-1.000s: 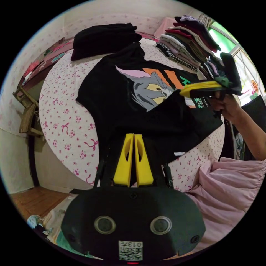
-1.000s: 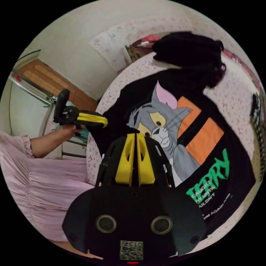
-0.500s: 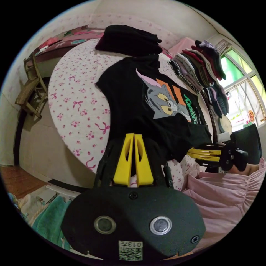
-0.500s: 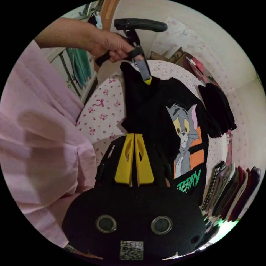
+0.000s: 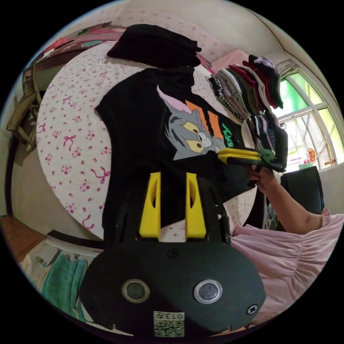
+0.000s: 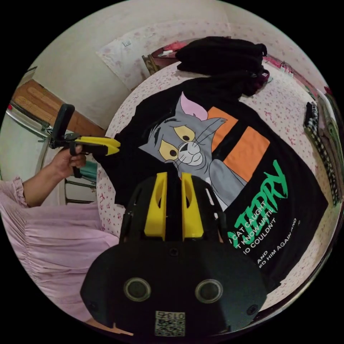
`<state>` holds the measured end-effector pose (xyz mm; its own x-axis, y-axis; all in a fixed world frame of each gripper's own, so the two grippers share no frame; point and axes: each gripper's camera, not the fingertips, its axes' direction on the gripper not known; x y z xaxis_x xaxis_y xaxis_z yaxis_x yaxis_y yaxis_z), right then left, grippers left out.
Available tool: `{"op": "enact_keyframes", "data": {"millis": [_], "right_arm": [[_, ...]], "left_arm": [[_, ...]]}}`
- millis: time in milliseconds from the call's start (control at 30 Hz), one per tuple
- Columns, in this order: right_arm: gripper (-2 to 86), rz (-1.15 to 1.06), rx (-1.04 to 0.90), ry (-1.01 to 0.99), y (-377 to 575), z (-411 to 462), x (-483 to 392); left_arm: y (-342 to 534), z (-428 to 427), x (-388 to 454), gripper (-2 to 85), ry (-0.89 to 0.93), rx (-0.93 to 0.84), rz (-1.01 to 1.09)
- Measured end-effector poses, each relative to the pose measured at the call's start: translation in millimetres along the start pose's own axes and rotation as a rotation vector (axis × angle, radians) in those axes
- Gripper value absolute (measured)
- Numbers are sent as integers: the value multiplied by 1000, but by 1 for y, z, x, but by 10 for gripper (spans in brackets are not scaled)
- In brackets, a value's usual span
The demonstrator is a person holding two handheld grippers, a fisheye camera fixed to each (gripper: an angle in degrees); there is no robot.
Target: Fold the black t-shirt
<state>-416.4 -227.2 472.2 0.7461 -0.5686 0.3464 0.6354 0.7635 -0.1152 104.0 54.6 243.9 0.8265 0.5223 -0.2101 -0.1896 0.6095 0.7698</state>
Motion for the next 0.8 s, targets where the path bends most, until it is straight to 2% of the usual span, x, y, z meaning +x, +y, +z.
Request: {"op": "enact_keyframes", "data": {"millis": [67,133,267,433,500,667,800], "right_arm": [[25,-4,-34,-5,-3,6,4],[16,-14,-28,6,-2,6,7],[11,26,55,-33,6,-3,24],[20,166,115,-51,22,-12,55],[26,31,141,-73,26,-25,32],[51,-349,28,-69,36,-13,-58],[76,-425,-10,-8,48,7,-97]], "left_arm": [[-2,6,-3,28,-53,-29,-24],[-2,5,-9,12,-55,-20,-49],[14,-8,-22,1,-45,75,-47],[39,-9,-49,-1,14,68,-99],[43,-14,-51,-1,-12,86,-86],[39,-19,-57,11,1,110,-67],[33,-12,-58,43,47,98,-49]]}}
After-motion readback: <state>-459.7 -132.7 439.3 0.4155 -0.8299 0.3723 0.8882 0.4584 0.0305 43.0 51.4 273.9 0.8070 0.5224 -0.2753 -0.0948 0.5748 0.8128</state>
